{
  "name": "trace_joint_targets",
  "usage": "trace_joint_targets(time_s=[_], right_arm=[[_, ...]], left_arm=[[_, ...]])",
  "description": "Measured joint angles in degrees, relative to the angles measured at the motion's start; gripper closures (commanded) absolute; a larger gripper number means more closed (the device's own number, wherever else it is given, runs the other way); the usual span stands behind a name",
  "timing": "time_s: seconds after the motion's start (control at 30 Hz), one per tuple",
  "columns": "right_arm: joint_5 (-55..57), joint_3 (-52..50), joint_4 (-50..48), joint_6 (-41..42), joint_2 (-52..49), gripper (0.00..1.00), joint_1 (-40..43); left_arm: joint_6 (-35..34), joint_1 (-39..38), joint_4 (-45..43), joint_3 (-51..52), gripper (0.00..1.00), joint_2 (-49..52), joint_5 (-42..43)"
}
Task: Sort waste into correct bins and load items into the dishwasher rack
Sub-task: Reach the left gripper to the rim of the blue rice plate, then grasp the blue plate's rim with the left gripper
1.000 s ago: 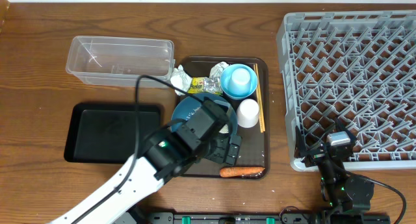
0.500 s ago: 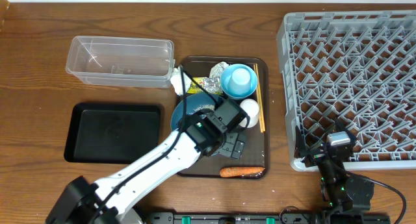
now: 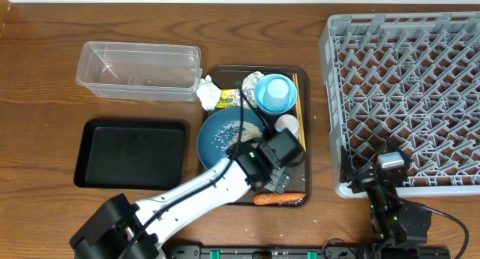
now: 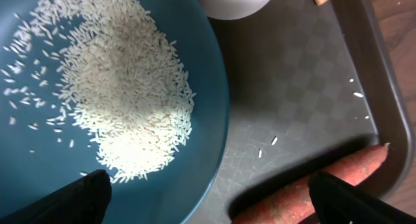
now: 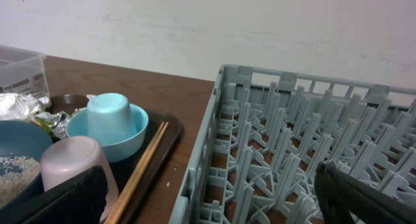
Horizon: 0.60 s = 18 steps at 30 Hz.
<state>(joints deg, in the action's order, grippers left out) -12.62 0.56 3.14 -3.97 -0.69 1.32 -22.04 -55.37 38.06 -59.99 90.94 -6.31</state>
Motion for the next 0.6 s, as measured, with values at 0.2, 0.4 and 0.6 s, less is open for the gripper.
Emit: trace_joint_targets(time_s=[0.2, 0.4, 0.6], right_arm=[[0.0, 0.0, 0.0, 0.0, 0.0, 0.01, 0.0], [-0.02, 0.0, 0.0, 0.0, 0.0, 0.01, 0.0], [0.0, 0.0, 0.0, 0.0, 0.0, 0.01, 0.0]], left_arm=[[0.0, -0.68, -0.9, 0.0, 0.01, 0.17, -3.69], [0.0, -0.68, -1.2, 0.0, 0.01, 0.79, -4.13], [1.14, -0.68, -1.51, 0.0, 0.01, 2.01, -3.91]])
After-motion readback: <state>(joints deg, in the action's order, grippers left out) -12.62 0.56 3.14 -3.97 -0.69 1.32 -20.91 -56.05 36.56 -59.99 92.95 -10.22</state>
